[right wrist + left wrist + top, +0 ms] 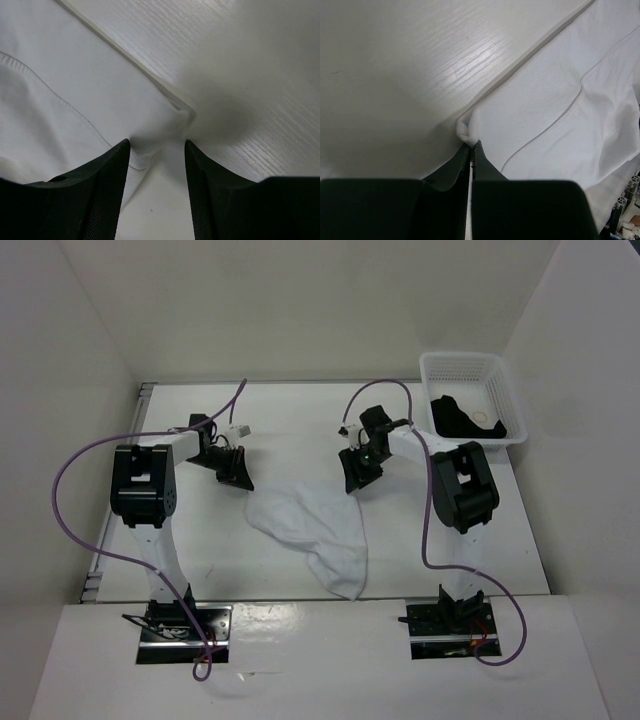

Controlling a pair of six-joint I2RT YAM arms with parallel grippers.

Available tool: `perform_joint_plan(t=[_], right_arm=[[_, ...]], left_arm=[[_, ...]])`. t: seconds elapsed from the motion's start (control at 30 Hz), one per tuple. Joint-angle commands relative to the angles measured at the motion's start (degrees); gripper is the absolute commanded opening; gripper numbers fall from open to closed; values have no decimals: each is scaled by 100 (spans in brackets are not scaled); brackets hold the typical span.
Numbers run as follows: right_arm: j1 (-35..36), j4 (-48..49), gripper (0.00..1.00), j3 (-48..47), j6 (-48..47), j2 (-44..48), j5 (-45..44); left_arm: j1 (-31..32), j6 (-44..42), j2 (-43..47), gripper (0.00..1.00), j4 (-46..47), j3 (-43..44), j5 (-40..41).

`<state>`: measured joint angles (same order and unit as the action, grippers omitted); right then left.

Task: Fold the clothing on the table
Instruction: Flatten the skirt out

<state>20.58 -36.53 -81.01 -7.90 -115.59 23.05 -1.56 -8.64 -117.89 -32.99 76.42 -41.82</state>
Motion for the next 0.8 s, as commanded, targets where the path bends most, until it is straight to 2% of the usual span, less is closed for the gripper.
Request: perform_joint_plan(t=[0.0,0.33,0.47,0.7,0.77], right_arm=[[-36,269,53,-222,157,-95,112],[-36,393,53,-441,262,-376,112],[-36,393,50,-512,263,-481,112],[-36,393,38,-512,263,-534,112],[-36,393,28,-512,263,-535,112]], left_arm=[[-37,-164,117,0,-14,-110,157],[-37,-217,117,0,-67,-163,104],[-37,-217,64,0,-67,-163,104],[-37,-217,11,0,-67,-163,104],[-37,-217,-42,0,-67,-163,104]])
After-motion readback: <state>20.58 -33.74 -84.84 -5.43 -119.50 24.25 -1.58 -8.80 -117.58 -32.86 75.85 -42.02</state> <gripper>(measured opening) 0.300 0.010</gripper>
